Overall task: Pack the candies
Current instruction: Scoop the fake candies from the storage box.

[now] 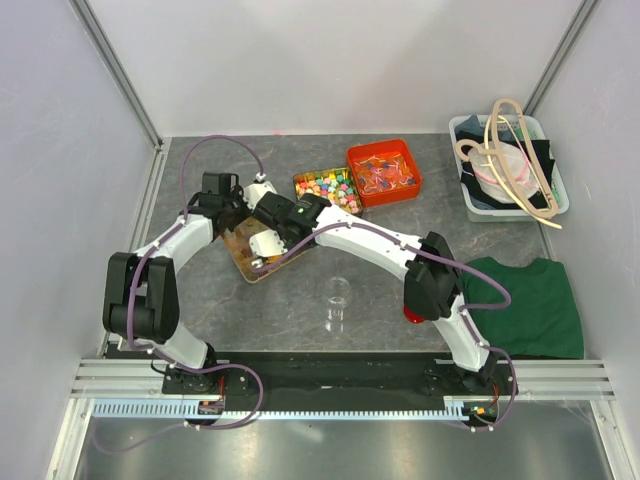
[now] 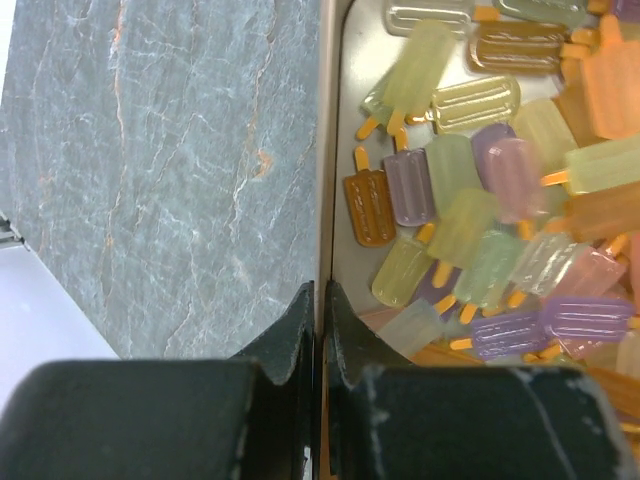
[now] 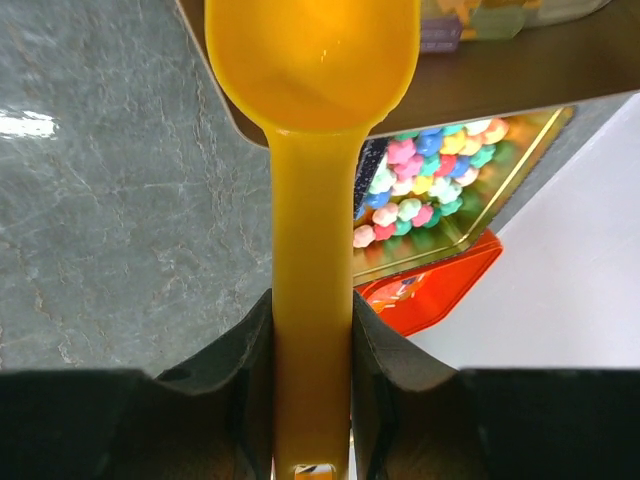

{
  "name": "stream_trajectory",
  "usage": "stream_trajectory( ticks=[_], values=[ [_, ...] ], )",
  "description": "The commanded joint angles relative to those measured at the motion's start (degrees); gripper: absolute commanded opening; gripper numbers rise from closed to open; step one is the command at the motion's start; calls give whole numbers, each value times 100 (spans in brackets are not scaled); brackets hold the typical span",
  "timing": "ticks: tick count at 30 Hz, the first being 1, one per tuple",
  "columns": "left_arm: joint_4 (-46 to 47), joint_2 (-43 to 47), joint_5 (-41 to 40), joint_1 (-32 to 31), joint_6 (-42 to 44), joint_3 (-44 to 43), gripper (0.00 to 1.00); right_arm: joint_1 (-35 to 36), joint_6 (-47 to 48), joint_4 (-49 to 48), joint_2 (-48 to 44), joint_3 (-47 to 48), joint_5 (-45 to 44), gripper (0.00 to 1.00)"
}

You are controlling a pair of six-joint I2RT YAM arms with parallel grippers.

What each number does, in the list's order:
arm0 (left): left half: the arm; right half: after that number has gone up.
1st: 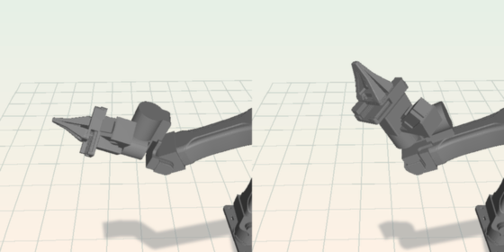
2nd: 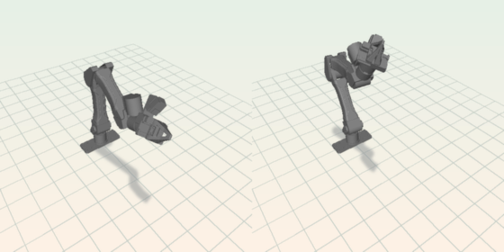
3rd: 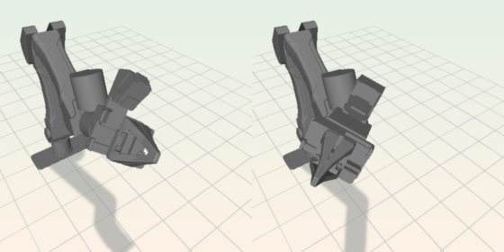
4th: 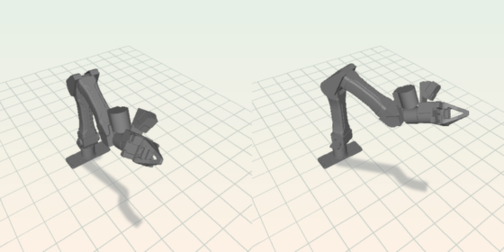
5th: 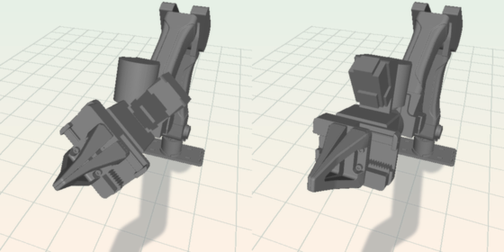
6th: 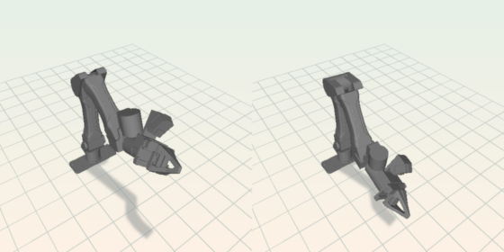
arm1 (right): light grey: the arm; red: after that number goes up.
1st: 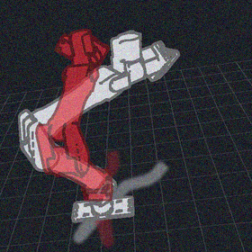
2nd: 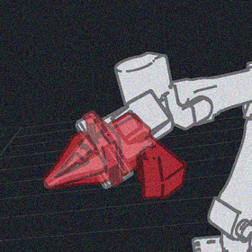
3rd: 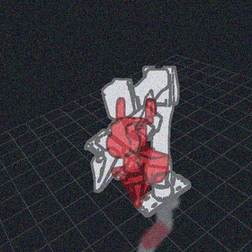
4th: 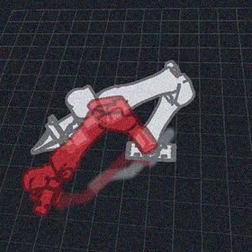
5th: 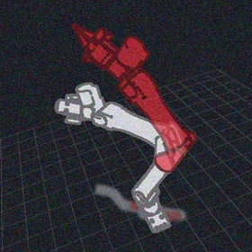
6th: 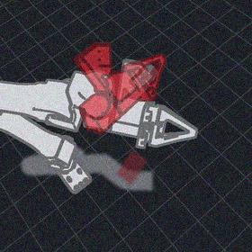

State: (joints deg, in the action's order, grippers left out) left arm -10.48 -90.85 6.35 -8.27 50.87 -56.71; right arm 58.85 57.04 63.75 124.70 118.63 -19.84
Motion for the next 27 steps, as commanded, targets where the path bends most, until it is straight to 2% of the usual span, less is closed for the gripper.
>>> stream_trajectory(
  ticks=[1,6,12,27],
  values=[
    [389,331,455,-96,-271,90,2,4,97,-600,405,-226,384,0],
    [328,375,437,-96,-306,72,2,100,36,-705,405,-296,419,0],
    [143,331,-2,-122,-569,-34,2,285,-149,-959,292,-472,393,0],
    [178,427,59,-131,-912,151,2,355,-412,-1611,107,-1166,331,0]
  ],
)
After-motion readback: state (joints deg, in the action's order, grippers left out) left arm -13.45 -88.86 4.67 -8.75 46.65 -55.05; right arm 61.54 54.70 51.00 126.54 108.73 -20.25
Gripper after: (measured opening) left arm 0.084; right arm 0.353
